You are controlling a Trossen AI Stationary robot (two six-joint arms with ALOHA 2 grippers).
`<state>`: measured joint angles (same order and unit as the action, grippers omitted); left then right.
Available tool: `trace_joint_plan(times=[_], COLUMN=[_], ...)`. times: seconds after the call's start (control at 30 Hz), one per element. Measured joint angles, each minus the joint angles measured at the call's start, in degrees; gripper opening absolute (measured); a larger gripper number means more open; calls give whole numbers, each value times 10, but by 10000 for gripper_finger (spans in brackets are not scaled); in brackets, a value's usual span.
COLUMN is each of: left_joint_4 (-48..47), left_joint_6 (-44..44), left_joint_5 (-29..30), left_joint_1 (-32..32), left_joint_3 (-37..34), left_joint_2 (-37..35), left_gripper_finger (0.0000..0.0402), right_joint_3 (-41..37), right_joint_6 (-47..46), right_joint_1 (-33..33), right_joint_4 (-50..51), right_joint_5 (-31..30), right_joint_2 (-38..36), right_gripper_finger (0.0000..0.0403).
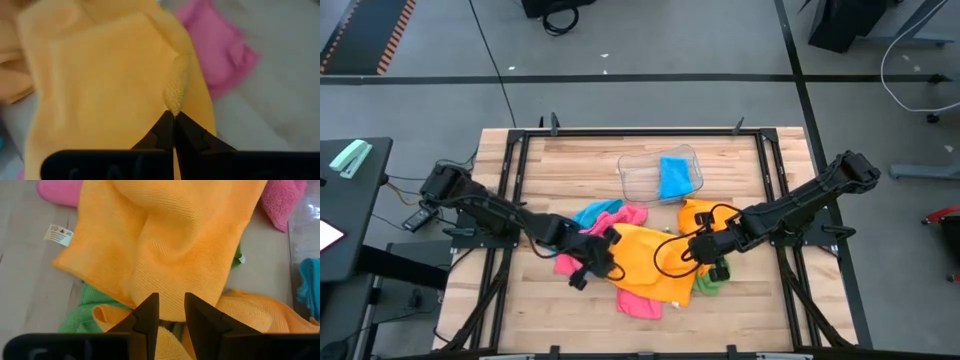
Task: Fold microfiber towels
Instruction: Fold the left yellow microfiber cloth
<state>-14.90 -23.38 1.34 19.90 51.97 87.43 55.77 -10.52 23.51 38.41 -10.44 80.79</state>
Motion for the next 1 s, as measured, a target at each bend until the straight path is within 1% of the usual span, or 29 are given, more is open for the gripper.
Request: trace_joint_plan(times=[0.13, 0.3, 0.4, 0.5, 0.63, 0.7, 0.87, 1.0], left_joint_4=[-43, -47, -68, -62, -62, -61, -48, -46], left_joint_6=[0, -4, 2, 11, 33, 39, 94, 123], left_joint_5=[25, 32, 53, 54, 47, 30, -12, -27], left_joint_1=[20, 37, 36, 33, 34, 35, 38, 43], left_joint_3=[-1, 0, -1, -1, -2, -5, -5, -4], left_joint_2=[14, 27, 27, 27, 39, 43, 45, 25], left_gripper_finger=[16, 8, 18, 27, 27, 33, 74, 106], right_joint_3=[0, 0, 0, 0, 0, -1, -29, -46], right_joint_6=[0, 4, 1, 0, -14, -18, -15, -28], right_joint_1=[0, -1, 0, 3, 7, 9, 22, 27], right_joint_4=[-1, -11, -11, -11, -22, -41, -119, -157], right_joint_5=[0, -4, -4, -2, -1, -1, -2, -10], right_joint_2=[0, 0, 0, 0, 0, 0, 3, 3], right_gripper_finger=[97, 97, 97, 97, 97, 97, 100, 106])
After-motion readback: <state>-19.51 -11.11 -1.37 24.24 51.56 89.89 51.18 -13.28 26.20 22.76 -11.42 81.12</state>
